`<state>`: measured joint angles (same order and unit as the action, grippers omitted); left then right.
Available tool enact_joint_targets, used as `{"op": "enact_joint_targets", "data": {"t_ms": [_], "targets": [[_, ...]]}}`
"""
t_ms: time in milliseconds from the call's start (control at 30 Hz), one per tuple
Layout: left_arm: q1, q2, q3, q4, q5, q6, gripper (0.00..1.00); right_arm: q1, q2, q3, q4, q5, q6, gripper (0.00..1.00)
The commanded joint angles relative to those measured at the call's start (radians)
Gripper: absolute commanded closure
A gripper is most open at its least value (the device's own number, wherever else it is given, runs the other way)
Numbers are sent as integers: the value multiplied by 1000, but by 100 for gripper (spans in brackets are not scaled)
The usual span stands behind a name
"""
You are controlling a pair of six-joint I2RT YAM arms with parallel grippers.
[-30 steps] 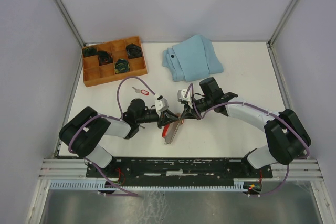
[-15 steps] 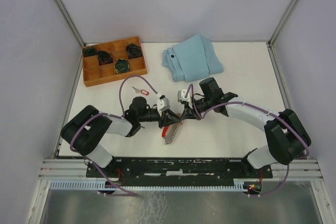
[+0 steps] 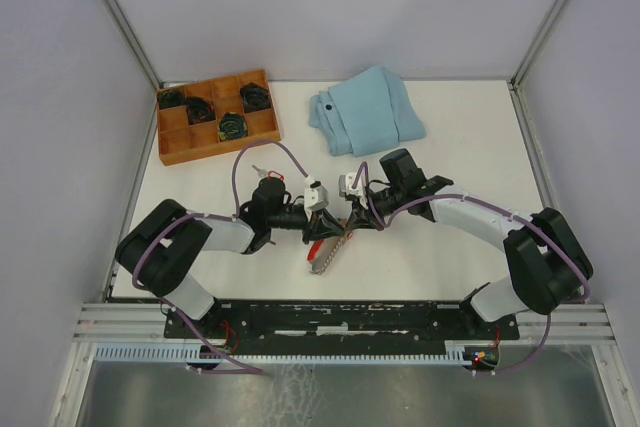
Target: Put the keys on the keyring
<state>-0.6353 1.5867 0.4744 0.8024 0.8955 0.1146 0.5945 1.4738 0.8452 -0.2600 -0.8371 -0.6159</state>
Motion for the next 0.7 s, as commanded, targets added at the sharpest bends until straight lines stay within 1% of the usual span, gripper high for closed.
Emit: {"op": "enact_joint_targets", "data": {"t_ms": [0, 33, 133, 200, 300, 467, 667], "targets": [[10, -16, 34, -31, 68, 50, 79, 0, -36, 38, 25, -38, -22, 99], [14, -21, 36, -32, 71, 46, 78, -1, -36, 38, 23, -37, -23, 99], [29, -47, 34, -41, 74, 47, 70, -1, -39, 40, 17, -34, -30, 99], [38, -56, 39, -64, 71, 59, 69, -1, -40, 40, 15, -33, -33, 99], [42, -51, 63, -127, 72, 93, 68, -1, -41, 43, 13, -33, -33, 99], [41, -40, 78, -134, 69, 96, 69, 0, -40, 46, 11, -35, -34, 99], [41, -10, 97, -136, 92, 86, 74, 0, -40, 46, 13, -39, -31, 99]]}}
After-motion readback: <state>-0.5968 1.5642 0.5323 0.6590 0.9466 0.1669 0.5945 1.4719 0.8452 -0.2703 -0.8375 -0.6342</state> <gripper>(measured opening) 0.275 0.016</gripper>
